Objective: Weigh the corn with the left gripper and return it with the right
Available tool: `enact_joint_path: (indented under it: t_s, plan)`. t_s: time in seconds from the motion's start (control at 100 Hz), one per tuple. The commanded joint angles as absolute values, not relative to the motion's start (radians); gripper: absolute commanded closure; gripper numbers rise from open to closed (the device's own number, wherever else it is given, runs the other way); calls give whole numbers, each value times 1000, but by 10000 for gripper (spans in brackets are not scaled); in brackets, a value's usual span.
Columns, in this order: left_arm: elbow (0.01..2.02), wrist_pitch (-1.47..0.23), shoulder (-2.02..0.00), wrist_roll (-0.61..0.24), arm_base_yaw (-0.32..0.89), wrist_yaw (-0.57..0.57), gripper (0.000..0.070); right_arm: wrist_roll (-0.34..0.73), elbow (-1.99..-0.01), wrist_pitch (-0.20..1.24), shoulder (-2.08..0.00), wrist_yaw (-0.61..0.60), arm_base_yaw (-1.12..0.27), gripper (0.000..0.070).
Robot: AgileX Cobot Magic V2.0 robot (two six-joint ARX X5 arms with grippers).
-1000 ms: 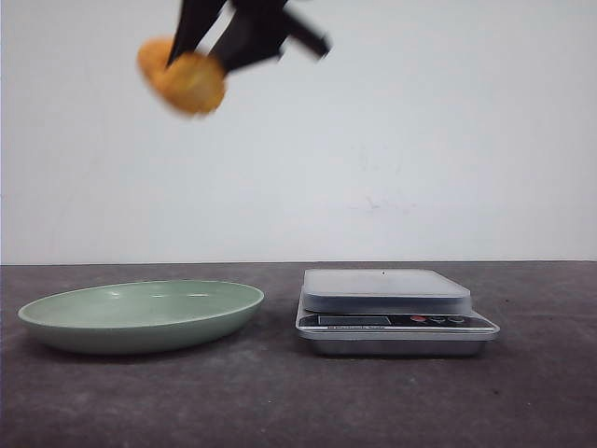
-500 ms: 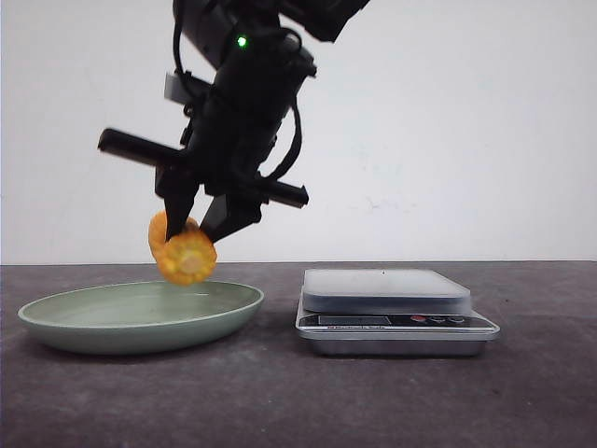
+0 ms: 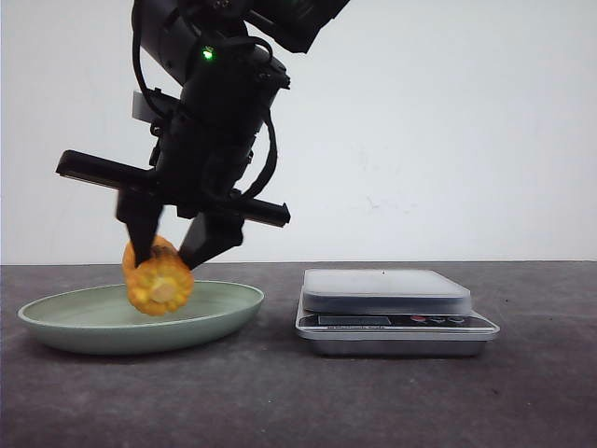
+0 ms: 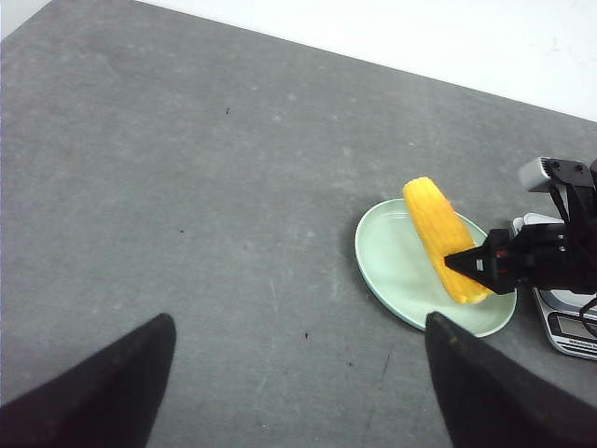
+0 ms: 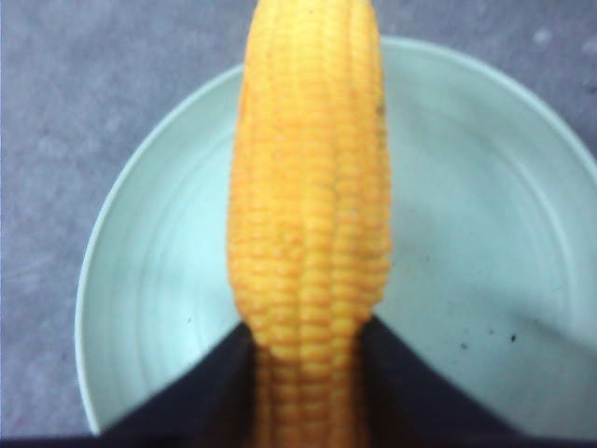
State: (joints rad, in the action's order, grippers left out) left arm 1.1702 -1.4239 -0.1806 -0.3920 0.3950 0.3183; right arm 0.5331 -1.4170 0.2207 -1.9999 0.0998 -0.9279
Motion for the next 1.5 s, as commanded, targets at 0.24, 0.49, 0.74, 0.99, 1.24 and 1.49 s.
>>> enact_joint_path:
  t_s: [0.24, 0.49, 0.74, 0.99, 1.24, 1.49]
  plan:
    - [1182, -1450, -186, -385, 398, 324, 195, 485, -1440, 228, -1990, 98, -920, 110]
    - [1182, -1450, -186, -381, 398, 324, 195, 342, -1440, 358, -1704, 100, -788, 117]
    - [1182, -1450, -186, -384, 398, 324, 196, 220, -1440, 582, -1266, 72, -524, 131]
    - [1180, -1396, -186, -390, 398, 324, 196, 120, -1440, 871, -857, 71, -208, 131]
    - [1131, -1377, -186, -440, 398, 315, 195, 146, -1438, 1064, -564, 18, -139, 131]
    - [1034, -1250, -187, -405, 398, 305, 196, 182, -1332, 1166, -386, -36, -140, 143]
